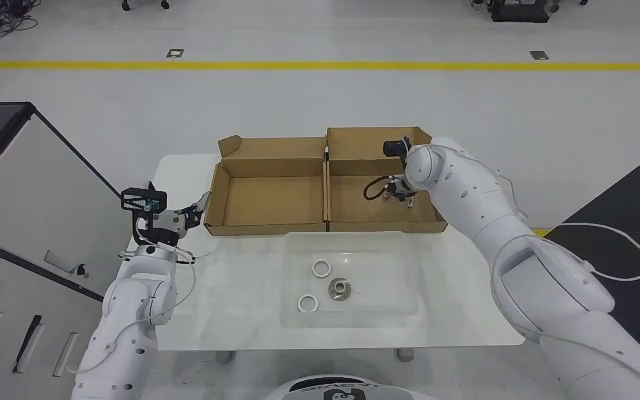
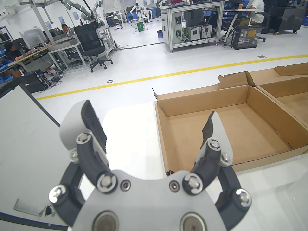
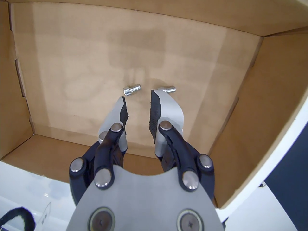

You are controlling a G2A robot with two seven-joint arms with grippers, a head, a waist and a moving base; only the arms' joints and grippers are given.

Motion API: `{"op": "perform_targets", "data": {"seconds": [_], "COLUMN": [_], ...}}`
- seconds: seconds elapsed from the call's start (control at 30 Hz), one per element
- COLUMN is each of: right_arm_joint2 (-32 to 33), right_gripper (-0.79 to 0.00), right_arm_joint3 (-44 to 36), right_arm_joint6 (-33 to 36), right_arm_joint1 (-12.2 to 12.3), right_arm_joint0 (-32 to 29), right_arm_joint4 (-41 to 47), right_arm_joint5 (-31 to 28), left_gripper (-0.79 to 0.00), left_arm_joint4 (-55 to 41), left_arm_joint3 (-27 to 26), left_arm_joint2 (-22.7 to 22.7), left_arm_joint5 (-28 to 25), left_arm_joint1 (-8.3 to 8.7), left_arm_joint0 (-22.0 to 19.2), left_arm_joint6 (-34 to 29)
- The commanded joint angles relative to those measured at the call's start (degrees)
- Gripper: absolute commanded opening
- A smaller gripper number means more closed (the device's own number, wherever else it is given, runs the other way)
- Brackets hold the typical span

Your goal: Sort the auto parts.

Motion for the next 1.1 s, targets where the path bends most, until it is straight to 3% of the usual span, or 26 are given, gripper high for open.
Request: {"op": "perform_targets", "data": {"seconds": [0.0, 0.07, 0.4, 0.73, 1.07], "right_arm_joint2": [0.61, 1.39, 9.27, 22.94, 39.58], "right_gripper": [-0.443, 0.000, 0.000, 0.000, 0.000], "right_arm_joint3": [-0.08, -0.58, -9.98, -35.04, -54.92], "right_arm_joint6": [-0.41, -0.90, -1.82, 4.22, 13.38], "right_arm_joint1": [0.09, 0.28, 3.21, 8.07, 11.68], "right_arm_joint0": [0.17, 0.34, -1.23, -9.98, -22.10], "right_arm_joint4": [0.32, 0.69, 5.46, 12.51, 29.20], "right_arm_joint5": [-0.32, -0.71, -3.25, -1.97, -3.00], "left_gripper": [0.000, 0.000, 0.000, 0.000, 0.000], "left_arm_joint4": [0.00, 0.00, 0.00, 0.00, 0.00], "left_arm_joint3": [0.00, 0.00, 0.00, 0.00, 0.00], "left_arm_joint2": [0.00, 0.00, 0.00, 0.00, 0.00], "left_arm_joint5": [0.00, 0.00, 0.00, 0.00, 0.00], "left_arm_joint1": [0.00, 0.00, 0.00, 0.00, 0.00], "left_arm_joint0": [0.00, 0.00, 0.00, 0.00, 0.00], "left_arm_joint6": [0.00, 0.00, 0.00, 0.00, 0.00]}}
